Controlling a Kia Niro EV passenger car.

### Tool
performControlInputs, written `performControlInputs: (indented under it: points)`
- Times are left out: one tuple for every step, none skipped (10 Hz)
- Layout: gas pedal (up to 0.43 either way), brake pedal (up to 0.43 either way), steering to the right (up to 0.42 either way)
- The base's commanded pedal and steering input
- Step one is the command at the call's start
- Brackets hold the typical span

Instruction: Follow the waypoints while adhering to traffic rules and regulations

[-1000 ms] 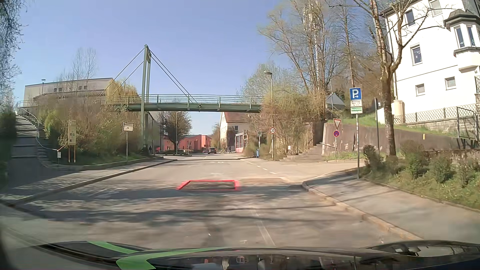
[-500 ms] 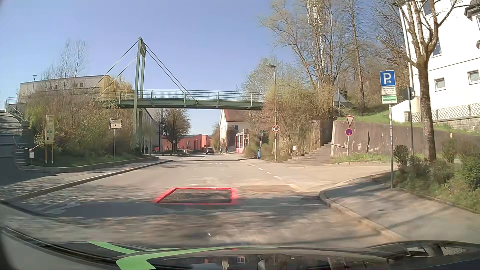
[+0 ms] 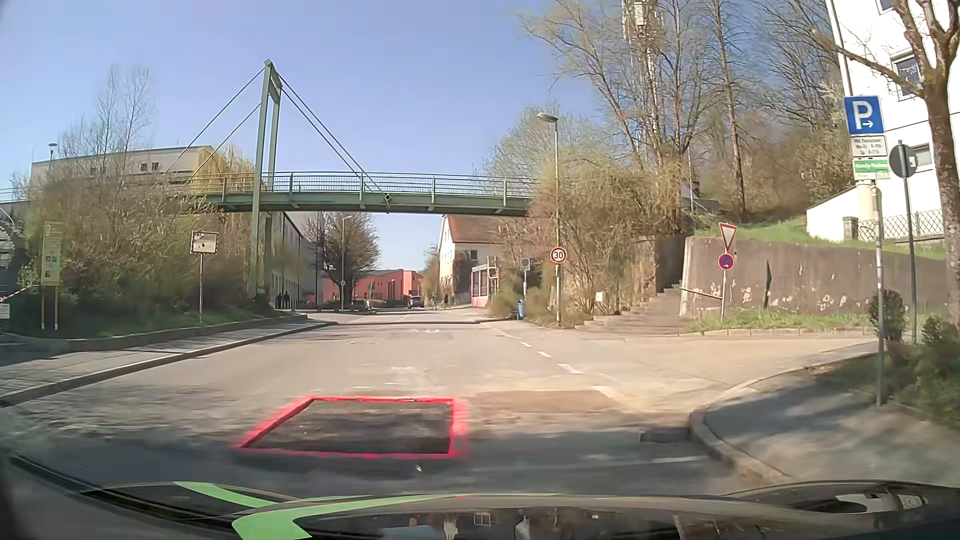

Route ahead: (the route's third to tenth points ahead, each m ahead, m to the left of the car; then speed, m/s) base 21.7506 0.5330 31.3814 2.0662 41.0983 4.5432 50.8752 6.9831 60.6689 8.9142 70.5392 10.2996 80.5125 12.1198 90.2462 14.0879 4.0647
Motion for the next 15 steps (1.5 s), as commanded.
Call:
performControlInputs:
  points:
    - [0.000, 0.238, -0.004]
    - [0.000, 0.244, -0.006]
    - [0.000, 0.244, -0.017]
    - [0.000, 0.232, -0.029]
    - [0.000, 0.220, -0.039]
    - [0.000, 0.220, -0.051]
    - [0.000, 0.220, -0.072]
    - [0.000, 0.213, -0.090]
    - [0.000, 0.201, -0.101]
    - [0.000, 0.171, -0.112]
    - [0.000, 0.049, -0.119]
    - [0.000, 0.000, -0.121]
    - [0.000, 0.000, -0.119]
    - [0.000, 0.000, -0.115]
    - [0.000, 0.000, -0.106]
